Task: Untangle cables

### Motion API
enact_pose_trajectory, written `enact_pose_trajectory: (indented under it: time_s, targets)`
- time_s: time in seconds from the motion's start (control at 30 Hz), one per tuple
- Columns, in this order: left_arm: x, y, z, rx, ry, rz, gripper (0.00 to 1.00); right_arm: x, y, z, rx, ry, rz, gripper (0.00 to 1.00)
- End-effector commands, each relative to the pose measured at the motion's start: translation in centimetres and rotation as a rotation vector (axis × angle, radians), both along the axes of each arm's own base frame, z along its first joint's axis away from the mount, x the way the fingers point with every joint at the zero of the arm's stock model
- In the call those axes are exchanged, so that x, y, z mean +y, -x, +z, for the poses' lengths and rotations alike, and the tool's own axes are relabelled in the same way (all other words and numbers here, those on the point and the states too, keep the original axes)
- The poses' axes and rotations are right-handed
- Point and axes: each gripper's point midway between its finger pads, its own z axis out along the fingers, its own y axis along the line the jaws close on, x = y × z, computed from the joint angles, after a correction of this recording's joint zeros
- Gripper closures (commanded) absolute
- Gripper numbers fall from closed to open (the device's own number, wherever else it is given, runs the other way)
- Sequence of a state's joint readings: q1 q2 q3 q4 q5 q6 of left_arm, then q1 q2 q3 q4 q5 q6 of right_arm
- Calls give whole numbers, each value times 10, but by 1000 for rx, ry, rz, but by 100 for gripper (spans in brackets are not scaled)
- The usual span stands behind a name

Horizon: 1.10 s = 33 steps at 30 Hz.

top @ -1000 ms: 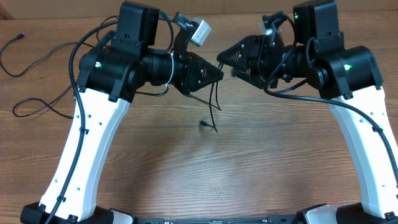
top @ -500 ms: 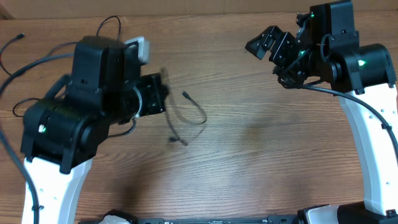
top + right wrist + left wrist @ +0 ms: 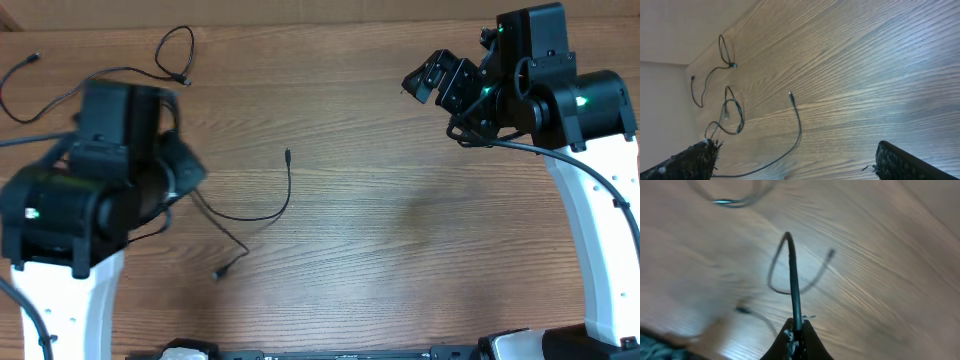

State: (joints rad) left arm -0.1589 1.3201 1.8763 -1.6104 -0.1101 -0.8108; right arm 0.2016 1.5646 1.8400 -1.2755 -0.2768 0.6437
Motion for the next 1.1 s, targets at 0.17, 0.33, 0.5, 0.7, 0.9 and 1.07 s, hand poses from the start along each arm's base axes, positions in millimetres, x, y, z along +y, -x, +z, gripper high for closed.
enact_pose_trajectory:
  time_s: [0.17, 0.33, 0.5, 0.7, 0.9, 1.07]
  targets:
    - [69, 17, 1, 25, -50, 272, 96, -13, -7, 6, -46, 69, -31, 0]
    - [90, 24, -1, 41, -50, 357, 91, -16, -8, 5, -48, 84, -42, 0]
    - [109, 27, -6, 66, -35, 461, 89, -16, -8, 5, -45, 85, -42, 0]
    - [136, 27, -22, 138, -10, 600, 96, -16, -7, 4, -39, 86, -42, 0]
    - [129, 5, -43, 229, 24, 447, 93, -16, -7, 4, -42, 86, -42, 0]
    - [114, -27, -65, 275, 72, 237, 81, -16, -9, 6, -51, 83, -42, 0]
